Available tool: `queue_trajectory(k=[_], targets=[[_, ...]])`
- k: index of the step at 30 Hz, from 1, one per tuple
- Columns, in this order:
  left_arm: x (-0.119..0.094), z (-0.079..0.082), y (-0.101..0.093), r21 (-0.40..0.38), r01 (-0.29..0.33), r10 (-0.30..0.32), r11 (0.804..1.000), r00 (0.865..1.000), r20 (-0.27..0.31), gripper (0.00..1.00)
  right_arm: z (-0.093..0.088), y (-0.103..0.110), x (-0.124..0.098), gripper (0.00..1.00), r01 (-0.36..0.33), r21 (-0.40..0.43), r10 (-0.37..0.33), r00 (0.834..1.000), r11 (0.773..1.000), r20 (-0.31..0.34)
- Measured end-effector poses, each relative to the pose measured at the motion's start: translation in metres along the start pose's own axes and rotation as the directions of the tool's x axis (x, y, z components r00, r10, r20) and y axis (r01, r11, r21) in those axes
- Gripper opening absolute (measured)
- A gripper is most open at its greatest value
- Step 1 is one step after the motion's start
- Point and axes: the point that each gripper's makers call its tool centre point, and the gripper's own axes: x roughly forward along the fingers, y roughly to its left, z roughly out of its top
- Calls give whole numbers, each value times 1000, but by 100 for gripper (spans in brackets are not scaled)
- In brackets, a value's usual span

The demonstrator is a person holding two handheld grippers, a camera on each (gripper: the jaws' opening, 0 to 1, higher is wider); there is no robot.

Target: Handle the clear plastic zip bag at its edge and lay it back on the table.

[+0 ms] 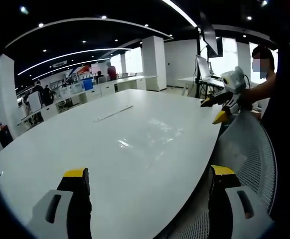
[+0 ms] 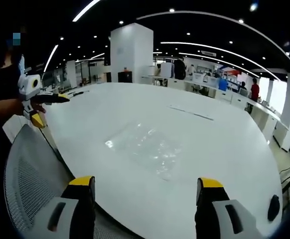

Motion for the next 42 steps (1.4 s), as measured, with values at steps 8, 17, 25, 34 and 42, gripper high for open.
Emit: queue_trajectory(k=[8, 17, 25, 34, 42], targets=[[0, 0, -1, 2, 0, 0, 1000, 1000, 0, 99, 4, 1, 4, 82, -1, -7, 1, 1000, 1000, -5], [1, -2, -3, 0, 2, -2, 1000, 1000, -2, 99, 4, -4, 7, 82, 0, -13, 0, 1000, 1000, -12], [1, -1, -2, 0, -2, 2, 1000, 1000, -1, 99, 12, -14, 13, 81, 10, -18, -10, 1000, 1000, -2], [1, -2, -2, -1, 0, 0, 1000, 1000, -8, 99, 15, -18, 24, 78, 12, 3, -12, 1000, 1000, 2], [2, -2, -4, -1, 7, -7, 1000, 1000, -10, 97, 14, -20, 33, 72, 13, 22, -13, 1000, 1000, -15]])
